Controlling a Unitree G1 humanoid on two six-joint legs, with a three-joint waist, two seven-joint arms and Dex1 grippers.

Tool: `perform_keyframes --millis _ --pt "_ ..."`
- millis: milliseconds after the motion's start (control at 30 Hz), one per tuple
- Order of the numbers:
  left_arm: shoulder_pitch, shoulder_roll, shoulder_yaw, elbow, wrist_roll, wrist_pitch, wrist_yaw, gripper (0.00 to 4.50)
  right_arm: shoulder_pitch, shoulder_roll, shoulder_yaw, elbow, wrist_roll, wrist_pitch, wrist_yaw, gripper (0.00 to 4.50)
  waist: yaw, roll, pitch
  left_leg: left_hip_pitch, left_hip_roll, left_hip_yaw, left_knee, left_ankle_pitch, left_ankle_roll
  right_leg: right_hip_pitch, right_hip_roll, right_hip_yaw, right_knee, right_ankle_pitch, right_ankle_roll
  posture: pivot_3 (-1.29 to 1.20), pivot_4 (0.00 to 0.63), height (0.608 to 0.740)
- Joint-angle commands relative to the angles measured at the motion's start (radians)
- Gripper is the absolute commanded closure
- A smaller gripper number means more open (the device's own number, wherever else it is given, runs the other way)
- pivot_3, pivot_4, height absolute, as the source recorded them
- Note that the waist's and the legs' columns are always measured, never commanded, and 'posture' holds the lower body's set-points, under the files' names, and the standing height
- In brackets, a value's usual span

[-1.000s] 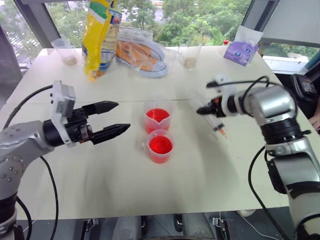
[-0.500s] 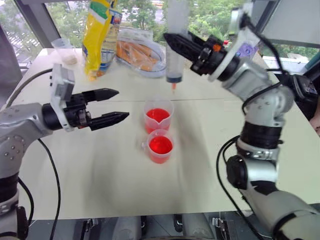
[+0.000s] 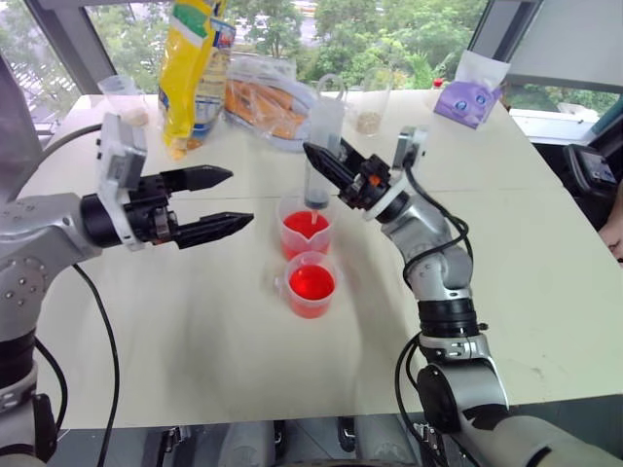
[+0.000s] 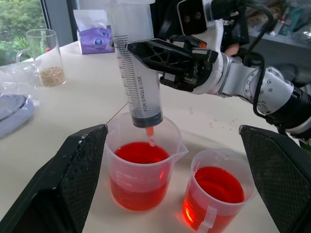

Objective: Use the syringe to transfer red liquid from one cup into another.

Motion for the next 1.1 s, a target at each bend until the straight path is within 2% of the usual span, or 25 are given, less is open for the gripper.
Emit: perform_keyframes --millis 33,333,767,1100 --pt "-0.029 -0.001 -0.004 -0.018 -0.010 0.000 0.000 0.00 0.026 -0.015 0.041 0.000 -0.040 -0.077 0.026 3.11 0.001 0.000 0.000 0.000 0.000 0.000 0.000 0.000 0.000 0.000 0.000 0.000 0.000 0.000 0.000 0.00 0.150 0.740" --pt "-0.089 -0.040 -0.061 0.029 0.027 -0.032 -0.019 0.00 0.081 -0.064 0.103 -0.007 -0.088 -0.144 0.057 3.11 0.001 0.000 0.000 0.000 0.000 0.000 0.000 0.001 -0.001 0.000 0.000 0.000 0.000 0.000 0.000 0.00 0.150 0.740" --pt "-0.265 -0.228 -0.151 0.158 0.079 -0.047 0.020 0.00 0.089 -0.091 0.141 0.009 -0.109 -0.187 0.080 3.11 0.004 0.000 0.000 0.000 -0.001 -0.001 0.001 0.001 -0.001 0.001 0.000 0.000 0.000 0.000 0.000 0.00 0.150 0.740" --pt "-0.293 -0.288 -0.183 0.221 0.144 -0.057 0.023 0.00 0.099 -0.100 0.163 -0.001 -0.115 -0.193 0.096 3.11 0.004 0.000 0.000 0.000 -0.001 -0.001 0.001 0.001 -0.001 0.001 0.000 0.000 0.000 0.000 0.000 0.00 0.150 0.740"
